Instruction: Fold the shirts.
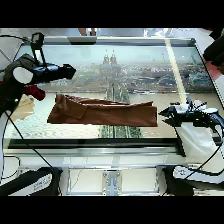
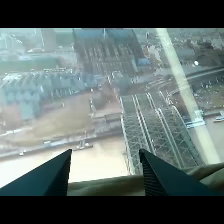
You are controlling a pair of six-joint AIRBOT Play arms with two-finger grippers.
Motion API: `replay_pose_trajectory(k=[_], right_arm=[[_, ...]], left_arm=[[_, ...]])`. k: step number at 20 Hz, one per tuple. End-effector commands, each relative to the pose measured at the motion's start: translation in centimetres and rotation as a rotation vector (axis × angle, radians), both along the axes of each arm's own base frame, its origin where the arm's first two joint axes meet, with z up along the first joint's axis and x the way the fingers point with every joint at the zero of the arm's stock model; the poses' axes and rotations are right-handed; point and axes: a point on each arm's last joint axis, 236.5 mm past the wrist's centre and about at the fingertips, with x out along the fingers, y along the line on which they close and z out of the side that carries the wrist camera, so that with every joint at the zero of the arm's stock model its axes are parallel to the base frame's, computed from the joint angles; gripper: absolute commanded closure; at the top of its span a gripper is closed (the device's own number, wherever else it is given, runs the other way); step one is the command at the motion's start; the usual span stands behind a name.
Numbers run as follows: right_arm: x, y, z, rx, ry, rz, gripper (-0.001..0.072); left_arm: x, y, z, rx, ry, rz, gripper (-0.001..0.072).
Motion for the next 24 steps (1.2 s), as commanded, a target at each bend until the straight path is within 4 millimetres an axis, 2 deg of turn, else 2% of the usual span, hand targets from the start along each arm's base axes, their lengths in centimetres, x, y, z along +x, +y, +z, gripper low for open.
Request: replay_pose_trajectory(k=[1, 3, 5, 7, 12, 13, 14, 15, 16, 17, 18, 19, 21, 24], right_arm=[[2.2, 1.0, -1.5, -0.032, -0.052, 0.003, 0.0091], [3.3, 1.2, -1.6, -0.076, -0.079, 0.008, 0.0093], [3.6, 1.9, -1.7, -0.093, -0.089, 0.026, 0.0142], [3.2, 2.9, -2.0, -0.092, -0.079, 0.063, 0.019], [2.2, 6.4, -3.0, -0.07, -0.049, 0.158, 0.0193], [2.1, 7.3, -2.8, -0.062, -0.053, 0.179, 0.0265], [2.1, 8.2, -2.1, -0.036, -0.059, 0.202, 0.0438], [2.1, 9.3, -1.0, -0.001, -0.072, 0.241, 0.0604], [2.0, 10.0, 0.4, 0.031, -0.103, 0.287, 0.0685], [2.2, 10.5, 2.0, 0.06, -0.128, 0.316, 0.0701], [2.4, 11.0, 4.0, 0.082, -0.162, 0.343, 0.0701], [2.6, 11.2, 6.1, 0.086, -0.205, 0.367, 0.0702], [2.8, 11.5, 10.0, 0.083, -0.265, 0.38, 0.0702], [2.3, 11.6, 15.4, 0.055, -0.341, 0.386, 0.0702]], left_arm=[[0.0, -2.5, -2.8, 0.009, 0.058, -0.052, 0.0195], [0.1, -2.9, -3.6, 0.012, 0.075, -0.06, 0.0195], [0.1, -3.0, -4.0, 0.013, 0.083, -0.06, 0.0195], [0.2, -3.0, -4.1, 0.013, 0.086, -0.06, 0.0195], [0.1, -3.0, -4.2, 0.013, 0.088, -0.062, 0.0195], [0.1, -3.0, -4.2, 0.013, 0.088, -0.062, 0.0195], [0.1, -3.0, -4.2, 0.013, 0.091, -0.063, 0.0196], [-0.1, -3.1, -4.4, 0.015, 0.101, -0.068, 0.0198], [-0.5, -3.2, -4.8, 0.018, 0.121, -0.079, 0.0236], [-1.0, -3.3, -5.5, 0.021, 0.152, -0.092, 0.0336], [-1.7, -3.7, -6.6, 0.025, 0.2, -0.112, 0.0557], [-2.4, -4.2, -7.8, 0.031, 0.245, -0.135, 0.0686], [-3.8, -6.4, -10.2, 0.01, 0.341, -0.19, 0.0692], [-6.0, -11.4, -13.6, -0.021, 0.44, -0.286, 0.0692]])
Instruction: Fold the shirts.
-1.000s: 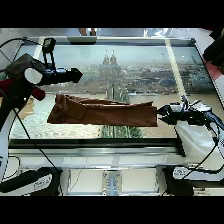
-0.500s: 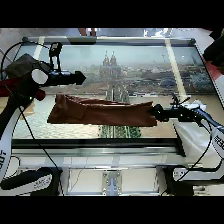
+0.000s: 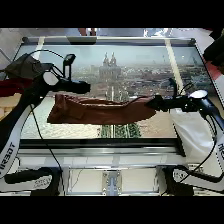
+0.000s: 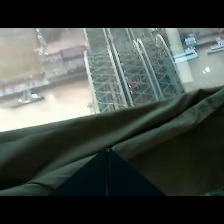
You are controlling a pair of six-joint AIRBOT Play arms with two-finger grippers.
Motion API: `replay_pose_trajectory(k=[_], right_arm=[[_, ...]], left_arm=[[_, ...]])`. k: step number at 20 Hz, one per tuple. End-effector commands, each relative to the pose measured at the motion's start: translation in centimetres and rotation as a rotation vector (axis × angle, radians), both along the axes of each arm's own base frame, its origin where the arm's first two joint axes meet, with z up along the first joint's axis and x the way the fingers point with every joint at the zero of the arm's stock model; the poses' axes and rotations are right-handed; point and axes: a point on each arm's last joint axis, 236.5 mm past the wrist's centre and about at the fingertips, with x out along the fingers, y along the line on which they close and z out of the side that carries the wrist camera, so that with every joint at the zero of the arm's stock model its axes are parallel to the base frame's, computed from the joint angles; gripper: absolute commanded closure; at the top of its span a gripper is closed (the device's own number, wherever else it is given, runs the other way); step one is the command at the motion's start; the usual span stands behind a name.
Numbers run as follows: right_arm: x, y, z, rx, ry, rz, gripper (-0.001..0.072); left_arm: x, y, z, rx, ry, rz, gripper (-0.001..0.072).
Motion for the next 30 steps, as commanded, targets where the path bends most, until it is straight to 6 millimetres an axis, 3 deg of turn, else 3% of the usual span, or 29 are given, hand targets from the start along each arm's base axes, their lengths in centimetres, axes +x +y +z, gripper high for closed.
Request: replay_pose_trajectory(k=[1, 5, 9, 12, 15, 17, 19, 22, 25, 27, 29, 30], right_arm=[[-1.5, 0.3, 6.1, -0.022, -0.072, 0.037, 0.0702], [-3.0, -1.1, 10.0, -0.142, -0.104, 0.058, 0.0704], [-2.5, -1.4, 14.1, -0.173, -0.175, 0.065, 0.0704], [-1.8, -1.4, 16.4, -0.183, -0.236, 0.056, 0.0704], [-1.9, -0.2, 16.7, -0.171, -0.23, 0.074, 0.0704], [-1.6, 2.4, 16.2, -0.155, -0.23, 0.115, 0.0705], [-0.2, 6.1, 15.8, -0.132, -0.268, 0.133, 0.0705], [1.4, 13.1, 13.9, -0.096, -0.31, 0.187, 0.0705], [2.2, 21.8, 11.2, 0.006, -0.306, 0.193, 0.0705], [2.4, 27.3, 10.1, 0.08, -0.333, 0.174, 0.0704], [2.9, 31.4, 9.7, 0.101, -0.381, 0.154, 0.0702], [3.2, 33.1, 10.0, 0.114, -0.409, 0.142, 0.0658]], left_arm=[[-3.2, -5.2, -4.1, -0.02, 0.137, -0.113, 0.0692], [-7.4, -11.5, -8.7, 0.014, 0.206, -0.251, 0.0692], [-8.6, -15.7, -10.2, -0.01, 0.176, -0.271, 0.0692], [-8.4, -17.3, -10.0, -0.074, 0.183, -0.233, 0.0692], [-7.1, -16.6, -8.3, -0.096, 0.154, -0.209, 0.0692], [-4.6, -14.5, -4.5, -0.132, 0.078, -0.16, 0.0692], [-1.9, -10.6, 0.6, -0.159, -0.032, -0.105, 0.0692], [1.4, -1.8, 9.7, -0.206, -0.213, 0.062, 0.0692], [2.3, 6.7, 16.7, -0.214, -0.376, 0.229, 0.0692], [2.0, 11.2, 19.0, -0.183, -0.444, 0.306, 0.0692], [1.5, 14.1, 19.0, -0.141, -0.438, 0.345, 0.0692], [1.1, 15.0, 18.3, -0.122, -0.41, 0.348, 0.0692]])
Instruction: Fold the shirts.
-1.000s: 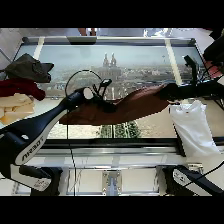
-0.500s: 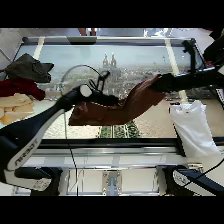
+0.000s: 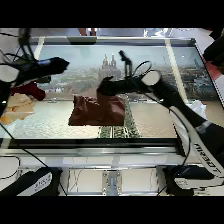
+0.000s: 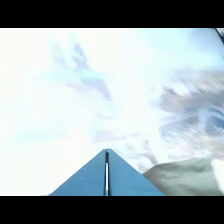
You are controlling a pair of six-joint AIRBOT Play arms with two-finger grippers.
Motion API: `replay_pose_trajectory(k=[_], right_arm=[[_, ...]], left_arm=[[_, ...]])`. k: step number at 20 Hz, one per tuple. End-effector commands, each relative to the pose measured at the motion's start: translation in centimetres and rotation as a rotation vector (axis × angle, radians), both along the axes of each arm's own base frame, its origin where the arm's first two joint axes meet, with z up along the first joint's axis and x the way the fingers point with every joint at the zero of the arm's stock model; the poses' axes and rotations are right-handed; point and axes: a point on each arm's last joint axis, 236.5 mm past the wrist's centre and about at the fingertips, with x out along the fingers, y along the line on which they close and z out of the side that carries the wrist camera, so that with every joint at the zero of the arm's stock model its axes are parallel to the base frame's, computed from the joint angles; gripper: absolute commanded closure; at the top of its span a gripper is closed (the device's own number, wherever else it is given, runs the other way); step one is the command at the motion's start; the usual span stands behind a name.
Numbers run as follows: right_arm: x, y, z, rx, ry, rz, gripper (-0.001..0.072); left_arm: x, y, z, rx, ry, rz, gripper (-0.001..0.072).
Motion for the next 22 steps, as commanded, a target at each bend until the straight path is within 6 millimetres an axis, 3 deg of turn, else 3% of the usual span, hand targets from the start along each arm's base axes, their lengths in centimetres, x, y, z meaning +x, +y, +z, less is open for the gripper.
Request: replay_pose_trajectory(k=[1, 2, 3, 5, 7, 9, 11, 12, 14, 16, 18, 19, 22], right_arm=[[0.8, 7.0, 0.3, 0.086, -0.079, -0.05, 0.0426], [0.4, 7.7, 0.8, 0.09, -0.087, -0.024, 0.0112], [0.2, 7.7, 1.2, 0.079, -0.104, -0.003, 0.0083], [1.5, 6.1, 1.3, 0.032, -0.13, -0.006, 0.0096], [3.5, 2.0, -0.7, -0.088, -0.102, -0.021, 0.0098], [4.9, -5.8, -5.2, -0.312, 0.015, -0.044, 0.0101], [4.4, -16.7, -10.1, -0.59, 0.229, -0.104, 0.0101], [3.6, -20.6, -11.5, -0.667, 0.315, -0.12, 0.0101], [2.5, -24.3, -13.9, -0.663, 0.445, -0.159, 0.0101], [1.9, -24.7, -16.7, -0.573, 0.527, -0.212, 0.01], [1.0, -22.2, -18.4, -0.415, 0.573, -0.184, 0.0106], [0.9, -20.4, -18.6, -0.322, 0.572, -0.154, 0.0149], [1.5, -17.1, -19.2, -0.151, 0.582, -0.13, 0.0151]], left_arm=[[-1.5, 4.8, 0.3, 0.042, 0.028, 0.066, 0.0692], [-1.8, 5.0, -0.4, 0.044, 0.056, 0.06, 0.0692], [-2.0, 5.2, -0.9, 0.043, 0.076, 0.057, 0.0692], [-2.2, 5.1, -1.5, 0.042, 0.091, 0.052, 0.0692], [-2.3, 4.8, -1.7, 0.041, 0.1, 0.044, 0.0692], [-2.7, 4.6, -2.1, 0.043, 0.118, 0.029, 0.0692], [-2.8, 4.5, -2.2, 0.043, 0.123, 0.026, 0.0692], [-2.8, 4.5, -2.2, 0.043, 0.122, 0.026, 0.0692], [-2.8, 4.5, -2.2, 0.043, 0.123, 0.026, 0.0692], [-2.8, 4.5, -2.2, 0.043, 0.123, 0.026, 0.0692], [-2.8, 4.5, -2.2, 0.043, 0.123, 0.026, 0.0692], [-2.8, 4.5, -2.2, 0.042, 0.123, 0.026, 0.0692], [-2.8, 4.5, -2.2, 0.042, 0.124, 0.025, 0.0692]])
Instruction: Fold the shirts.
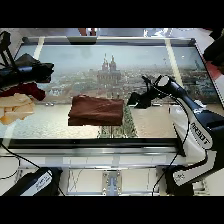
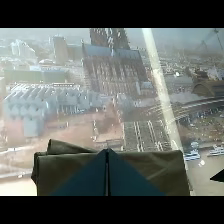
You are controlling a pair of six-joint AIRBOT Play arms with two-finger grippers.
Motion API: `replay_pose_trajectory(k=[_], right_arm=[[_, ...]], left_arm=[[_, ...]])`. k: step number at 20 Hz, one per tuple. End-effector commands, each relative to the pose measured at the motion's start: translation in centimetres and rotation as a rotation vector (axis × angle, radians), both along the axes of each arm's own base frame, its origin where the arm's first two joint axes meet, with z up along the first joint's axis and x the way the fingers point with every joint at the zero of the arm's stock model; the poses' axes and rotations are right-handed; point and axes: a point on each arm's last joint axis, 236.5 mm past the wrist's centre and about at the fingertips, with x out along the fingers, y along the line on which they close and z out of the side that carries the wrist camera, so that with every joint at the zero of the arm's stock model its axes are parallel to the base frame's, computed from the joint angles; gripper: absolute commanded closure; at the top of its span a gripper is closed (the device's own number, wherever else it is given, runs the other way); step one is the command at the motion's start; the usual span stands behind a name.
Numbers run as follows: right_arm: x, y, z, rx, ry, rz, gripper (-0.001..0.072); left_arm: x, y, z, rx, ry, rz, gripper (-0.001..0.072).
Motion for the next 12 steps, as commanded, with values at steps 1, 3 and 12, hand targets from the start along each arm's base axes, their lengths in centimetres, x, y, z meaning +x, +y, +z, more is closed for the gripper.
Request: replay_pose_trajectory(k=[1, 3, 12], right_arm=[[0.6, 3.0, -0.8, 0.184, 0.007, -0.054, 0.0149], [0.9, 3.8, -1.9, 0.173, 0.0, -0.062, 0.0149], [-0.9, 11.7, -2.0, 0.269, -0.013, -0.005, 0.0162]], left_arm=[[-0.1, 0.0, 0.0, 0.0, 0.002, -0.001, 0.0692], [-0.1, 0.0, -0.1, 0.0, 0.003, -0.001, 0.0692], [-0.8, -0.5, -0.7, 0.021, 0.027, -0.047, 0.0692]])
